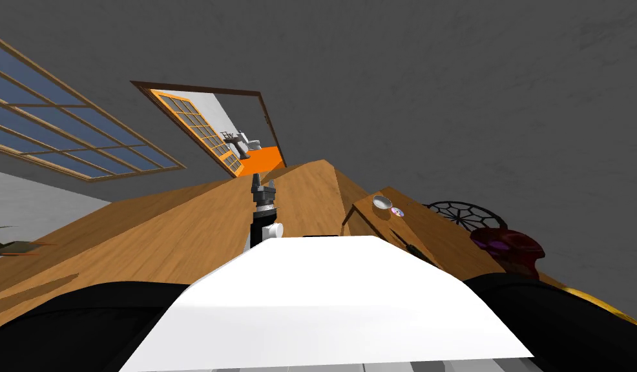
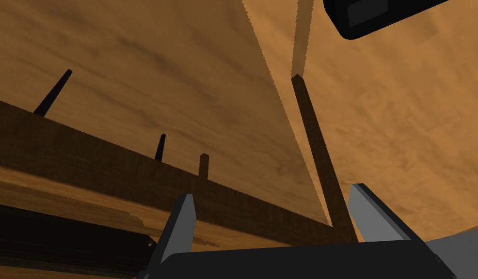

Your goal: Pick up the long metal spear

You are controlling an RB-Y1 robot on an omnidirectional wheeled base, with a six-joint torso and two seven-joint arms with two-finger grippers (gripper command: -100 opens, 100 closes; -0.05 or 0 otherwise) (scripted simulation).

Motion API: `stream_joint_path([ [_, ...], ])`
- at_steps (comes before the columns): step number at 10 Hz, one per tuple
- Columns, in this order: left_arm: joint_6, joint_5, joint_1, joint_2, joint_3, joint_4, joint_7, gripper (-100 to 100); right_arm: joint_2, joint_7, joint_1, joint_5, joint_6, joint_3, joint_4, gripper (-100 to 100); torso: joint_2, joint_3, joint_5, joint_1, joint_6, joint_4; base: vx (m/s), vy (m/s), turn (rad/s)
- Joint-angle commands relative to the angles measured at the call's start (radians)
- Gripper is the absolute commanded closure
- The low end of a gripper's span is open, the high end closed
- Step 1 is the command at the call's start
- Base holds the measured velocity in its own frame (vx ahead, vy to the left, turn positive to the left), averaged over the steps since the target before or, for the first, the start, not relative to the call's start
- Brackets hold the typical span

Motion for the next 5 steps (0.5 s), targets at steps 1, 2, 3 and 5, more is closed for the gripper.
stream_joint_path([
  [1, 0.0, 0.0, 0.0, 0.0, 0.0, 0.0, 0.0, 0, -0.039, 0.047, -0.002, 0.021, 0.033, 0.041, 0.044, -100, 0.0, 0.0, 0.0, 0.0, 0.0, 0.0, 0.067, -0.123, 0.243],
  [2, 0.0, 0.0, 0.0, 0.0, 0.0, 0.0, 0.0, 0, -0.059, 0.073, -0.001, 0.035, 0.052, 0.063, 0.067, -100, 0.0, 0.0, 0.0, -0.001, 0.0, 0.0, 0.059, -0.114, 0.247],
  [3, 0.0, 0.0, 0.0, 0.0, 0.0, 0.0, 0.0, 0, -0.059, 0.073, -0.001, 0.035, 0.052, 0.063, 0.067, -100, 0.0, 0.0, 0.0, -0.001, 0.0, 0.0, 0.033, -0.072, 0.075],
  [5, 0.0, 0.0, 0.0, 0.0, 0.0, 0.0, 0.0, 0, -0.096, 0.123, 0.0, 0.06, 0.085, 0.106, 0.11, -100, 0.002, 0.001, 0.0, 0.002, 0.0, 0.001, 0.025, -0.076, 0.169],
])
